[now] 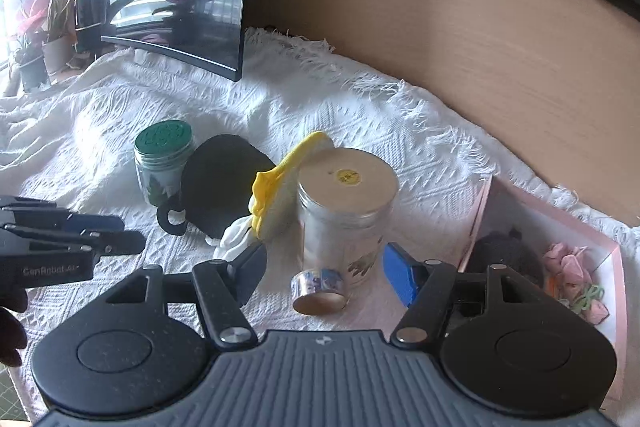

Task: Organize soft objects
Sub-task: 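Move both grippers back over the bedspread, then grasp the black eye mask with the left gripper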

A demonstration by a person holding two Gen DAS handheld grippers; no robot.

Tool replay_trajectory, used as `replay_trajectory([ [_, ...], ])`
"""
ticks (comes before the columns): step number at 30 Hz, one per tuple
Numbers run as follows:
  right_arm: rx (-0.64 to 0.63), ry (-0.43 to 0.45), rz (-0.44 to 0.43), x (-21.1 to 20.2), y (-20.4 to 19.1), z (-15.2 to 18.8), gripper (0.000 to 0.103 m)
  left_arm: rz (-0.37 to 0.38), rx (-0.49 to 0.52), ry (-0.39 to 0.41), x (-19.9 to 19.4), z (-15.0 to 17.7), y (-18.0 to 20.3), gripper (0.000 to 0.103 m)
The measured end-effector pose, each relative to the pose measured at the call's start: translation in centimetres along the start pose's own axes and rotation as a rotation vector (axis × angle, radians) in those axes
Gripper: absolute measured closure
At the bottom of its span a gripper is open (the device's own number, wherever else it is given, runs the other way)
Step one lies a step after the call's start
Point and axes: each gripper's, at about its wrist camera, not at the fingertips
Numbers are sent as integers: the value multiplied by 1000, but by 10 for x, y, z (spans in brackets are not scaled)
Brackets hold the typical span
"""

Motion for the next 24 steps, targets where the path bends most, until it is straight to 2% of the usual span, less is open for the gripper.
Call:
replay_trajectory([
  [1,5,0,-8,0,-1,0,38,6,-15,7,2,-2,0,69],
  [5,5,-7,-42,2,-5,2,38,28,-193,15,17,-11,-14,69],
  [8,12,-23,-48,3,-7,9,38,-3,-235,28,35,-20,-17,69],
  [12,40,-47,-52,4,0,20,38,18,-294,-19,72,-30,-15,69],
  [15,58,-61,-51,4,7,28,38,19,-284,-69,96,-33,-7,69],
  [17,64,-62,-47,4,11,32,38,11,-244,-34,98,-33,0,72],
  [20,65,-56,-46,2,14,36,38,-3,-173,39,88,-31,8,84],
  [24,72,-69,-85,6,14,38,38,50,-140,58,86,-38,10,83],
])
Point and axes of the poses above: each gripper's, at about its wrist camera, not at the fingertips, and x roughly the way its jaws point, y to its right, z to its underside, and after that the axes turned 5 degrees about -y, right-handed
